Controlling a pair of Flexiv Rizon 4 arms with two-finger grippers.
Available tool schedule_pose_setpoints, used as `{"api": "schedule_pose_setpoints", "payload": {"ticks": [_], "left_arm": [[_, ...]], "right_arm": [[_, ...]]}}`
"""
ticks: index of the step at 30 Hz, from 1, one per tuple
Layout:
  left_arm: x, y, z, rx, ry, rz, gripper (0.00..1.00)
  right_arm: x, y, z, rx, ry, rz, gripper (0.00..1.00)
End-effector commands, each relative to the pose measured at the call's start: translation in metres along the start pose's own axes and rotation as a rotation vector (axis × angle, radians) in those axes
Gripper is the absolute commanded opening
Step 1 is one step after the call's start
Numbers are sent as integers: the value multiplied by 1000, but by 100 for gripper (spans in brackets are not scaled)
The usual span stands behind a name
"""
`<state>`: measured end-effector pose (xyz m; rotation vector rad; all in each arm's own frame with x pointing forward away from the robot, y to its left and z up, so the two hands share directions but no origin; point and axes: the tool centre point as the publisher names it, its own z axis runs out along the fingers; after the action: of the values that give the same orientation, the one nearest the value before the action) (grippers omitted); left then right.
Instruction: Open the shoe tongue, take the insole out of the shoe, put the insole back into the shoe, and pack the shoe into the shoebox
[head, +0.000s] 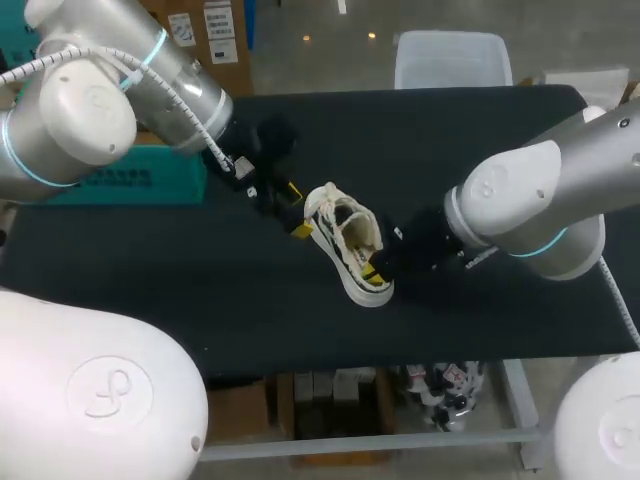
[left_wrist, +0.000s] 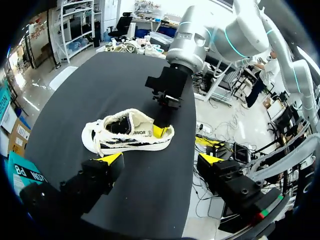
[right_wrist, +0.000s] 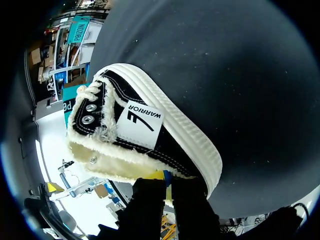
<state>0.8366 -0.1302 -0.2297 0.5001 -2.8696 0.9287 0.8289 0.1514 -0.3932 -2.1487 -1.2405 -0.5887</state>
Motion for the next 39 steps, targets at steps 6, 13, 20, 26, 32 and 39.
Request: {"api": "schedule_pose_setpoints", "payload": {"ticks": [6, 13, 20, 26, 32, 39], "left_arm": [[15, -6, -2, -37, -414, -1265, 100], [7, 0, -6, -19, -401, -1361, 100], [-6, 13, -17, 0, -352, -1483, 100], [-17, 25, -25, -37, -303, -1678, 100], [-16, 37, -27, -99, -323, -1689, 100], [-16, 37, -27, -99, -323, -1689, 100]], "right_arm": [[17, -9, -4, -101, -103, -20, 37], [21, -19, -15, -139, -120, -30, 41], [18, -21, -29, -171, -125, -20, 33], [27, -17, -31, -214, -146, -77, 0], [21, 1, -15, -228, -204, -138, 0], [17, 13, -3, -214, -237, -163, 0]]}}
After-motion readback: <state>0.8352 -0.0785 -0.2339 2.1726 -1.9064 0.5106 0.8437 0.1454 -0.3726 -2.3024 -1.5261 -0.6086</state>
